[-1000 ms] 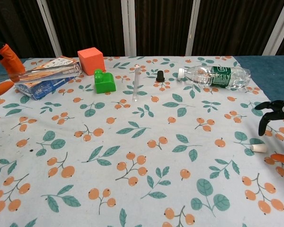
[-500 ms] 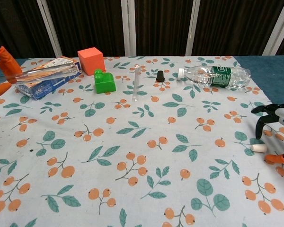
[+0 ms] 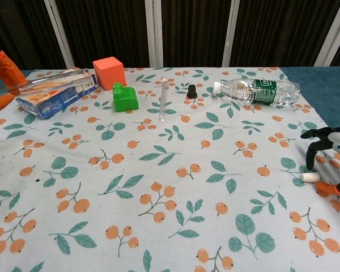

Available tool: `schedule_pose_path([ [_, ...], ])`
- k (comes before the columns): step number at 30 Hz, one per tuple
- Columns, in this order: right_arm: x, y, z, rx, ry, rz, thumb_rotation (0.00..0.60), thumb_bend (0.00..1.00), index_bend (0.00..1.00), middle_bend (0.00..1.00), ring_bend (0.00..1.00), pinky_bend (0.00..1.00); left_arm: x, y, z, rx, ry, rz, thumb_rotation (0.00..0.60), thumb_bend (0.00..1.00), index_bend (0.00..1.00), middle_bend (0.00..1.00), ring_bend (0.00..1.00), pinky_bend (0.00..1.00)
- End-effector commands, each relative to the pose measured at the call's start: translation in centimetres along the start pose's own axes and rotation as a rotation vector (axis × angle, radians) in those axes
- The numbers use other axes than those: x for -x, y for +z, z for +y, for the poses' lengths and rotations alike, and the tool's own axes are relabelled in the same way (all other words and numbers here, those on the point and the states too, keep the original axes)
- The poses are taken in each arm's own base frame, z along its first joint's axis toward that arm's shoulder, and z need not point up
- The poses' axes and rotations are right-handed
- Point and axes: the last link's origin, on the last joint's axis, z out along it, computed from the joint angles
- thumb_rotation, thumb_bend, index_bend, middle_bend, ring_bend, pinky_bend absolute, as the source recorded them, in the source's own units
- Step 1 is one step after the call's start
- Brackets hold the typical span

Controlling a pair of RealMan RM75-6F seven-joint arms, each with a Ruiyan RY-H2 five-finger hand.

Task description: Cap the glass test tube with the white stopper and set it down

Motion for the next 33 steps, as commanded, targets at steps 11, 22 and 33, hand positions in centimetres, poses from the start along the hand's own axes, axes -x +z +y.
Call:
schedule_pose_path([
  [11, 0.2, 0.1, 0.1, 0.014, 0.000, 0.000, 0.600, 0.39, 0.54, 0.14, 0.04, 0.00, 0.1, 0.2, -0.3, -0.006, 0.005, -0.004, 0.600, 0.69, 0.55, 0.47, 0.09, 0.02],
  [22, -0.3, 0.0, 0.1, 0.018, 0.018, 0.023, 0.600, 0.44, 0.57, 0.15, 0.04, 0.00, 0.8, 1.2, -0.1, 0.011, 0.015, -0.013, 0.600, 0.69, 0.55, 0.47, 0.09, 0.02],
  [33, -1.9, 0.0, 0.0, 0.015, 0.084, 0.068, 0.600, 0.44, 0.57, 0.15, 0.04, 0.00, 4.1, 5.4, 0.1, 0.066, 0.002, -0.072, 0.600, 0.69, 0.55, 0.48, 0.09, 0.02],
])
